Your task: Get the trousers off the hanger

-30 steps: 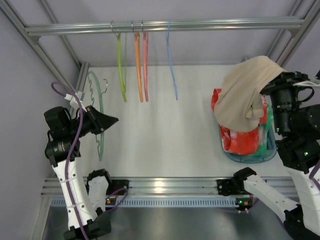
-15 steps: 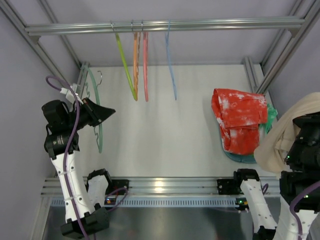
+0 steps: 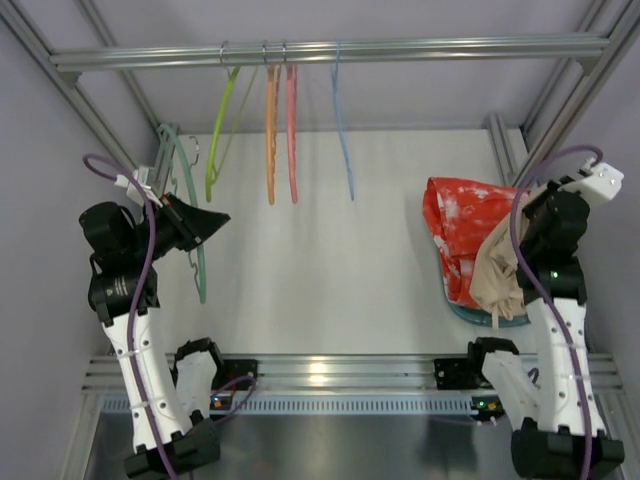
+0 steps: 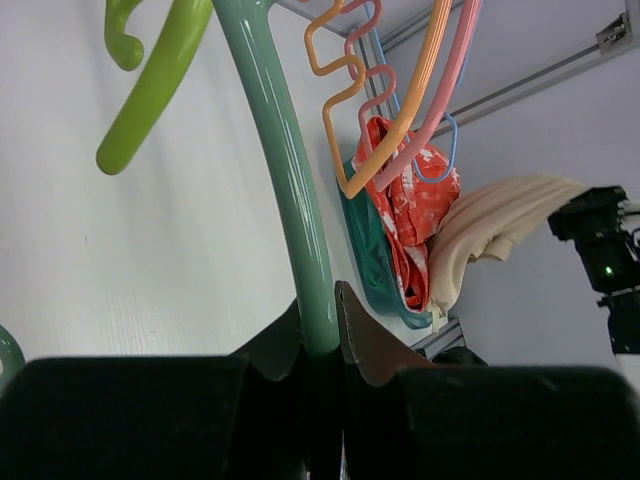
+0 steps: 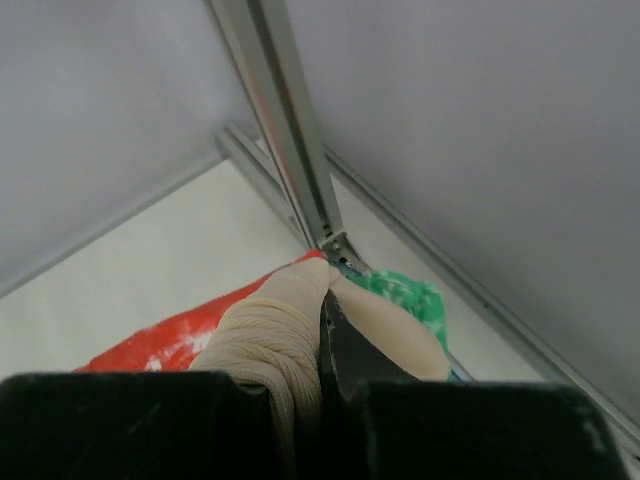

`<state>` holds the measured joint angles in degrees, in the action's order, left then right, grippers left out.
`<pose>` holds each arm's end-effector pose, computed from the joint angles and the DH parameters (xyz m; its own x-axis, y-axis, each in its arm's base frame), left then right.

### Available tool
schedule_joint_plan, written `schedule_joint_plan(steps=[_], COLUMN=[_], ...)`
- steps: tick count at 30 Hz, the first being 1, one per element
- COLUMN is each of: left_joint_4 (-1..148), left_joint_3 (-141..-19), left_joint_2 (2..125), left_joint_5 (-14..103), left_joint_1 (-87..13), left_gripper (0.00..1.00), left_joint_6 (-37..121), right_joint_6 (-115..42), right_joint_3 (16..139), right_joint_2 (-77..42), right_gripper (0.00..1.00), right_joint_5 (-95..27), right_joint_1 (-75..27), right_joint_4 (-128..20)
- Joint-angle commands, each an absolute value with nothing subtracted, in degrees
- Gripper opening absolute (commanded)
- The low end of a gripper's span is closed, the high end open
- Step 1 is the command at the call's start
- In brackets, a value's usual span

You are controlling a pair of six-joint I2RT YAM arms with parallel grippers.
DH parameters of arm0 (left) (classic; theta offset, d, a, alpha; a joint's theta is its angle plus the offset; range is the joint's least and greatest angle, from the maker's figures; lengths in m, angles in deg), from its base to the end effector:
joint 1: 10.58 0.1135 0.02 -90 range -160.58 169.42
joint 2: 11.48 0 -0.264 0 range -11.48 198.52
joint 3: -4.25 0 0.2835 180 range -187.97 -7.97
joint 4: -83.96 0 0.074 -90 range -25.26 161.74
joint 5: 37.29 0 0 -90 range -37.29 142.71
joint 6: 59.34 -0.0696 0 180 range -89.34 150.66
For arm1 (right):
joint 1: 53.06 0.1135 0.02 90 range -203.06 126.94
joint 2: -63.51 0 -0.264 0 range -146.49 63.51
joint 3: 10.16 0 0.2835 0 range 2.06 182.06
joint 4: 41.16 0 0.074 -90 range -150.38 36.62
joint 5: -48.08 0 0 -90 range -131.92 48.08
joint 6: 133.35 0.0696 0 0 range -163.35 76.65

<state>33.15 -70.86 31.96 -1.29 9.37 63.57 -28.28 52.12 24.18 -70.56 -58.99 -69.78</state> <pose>0.1867 0.0079 0.4062 -0.5401 -0.5358 -0.6490 0.2673 0.6220 -0.7360 0.2067 -0.0550 0.3780 0.0520 0.2240 -0.9732 0.5712 0.7927 0.2130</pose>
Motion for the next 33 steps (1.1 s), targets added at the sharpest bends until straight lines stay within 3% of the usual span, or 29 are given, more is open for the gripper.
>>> schedule_joint_plan(steps=[1,6,9,10,12,13,20,33], left_joint_4=[38.8,38.8,38.8,38.8,38.8,38.7,38.8,38.8], left_joint_3=[-73.9,-75.2,-76.4,-76.7,-77.5,-77.7,-79.6,-89.3], left_joint_2=[30.5,30.2,30.7,30.8,32.0,32.5,36.9,50.4], left_joint_5=[-3.1,-5.6,-8.3,-9.3,-11.3,-13.8,-19.9,-26.3], left_joint_1=[9.5,9.5,9.4,9.5,9.5,9.5,9.5,11.6], left_gripper=[0.0,0.0,0.0,0.0,0.0,0.0,0.0,0.0], left_joint_6=[63.4,63.0,63.2,63.2,62.5,61.6,59.1,53.3], right_joint_6=[-29.3,-30.9,-29.4,-28.2,-28.1,-28.0,-30.1,-34.6], right_joint_3=[53.1,57.2,60.1,61.0,61.1,60.6,63.4,70.0], right_joint_2=[15.0,1.3,-2.9,-3.9,-3.8,-2.8,-0.2,4.7], right_gripper=[0.0,0.0,0.11,0.23,0.35,0.51,0.98,0.99], right_joint_5=[-64.8,-61.4,-59.1,-58.7,-57.4,-57.3,-55.5,-50.2], right_joint_1=[-59.7,-59.7,-59.7,-59.7,-59.8,-59.7,-59.8,-60.0], right_joint_4=[-50.2,-49.8,-57.2,-59.5,-61.9,-62.1,-71.4,-82.2])
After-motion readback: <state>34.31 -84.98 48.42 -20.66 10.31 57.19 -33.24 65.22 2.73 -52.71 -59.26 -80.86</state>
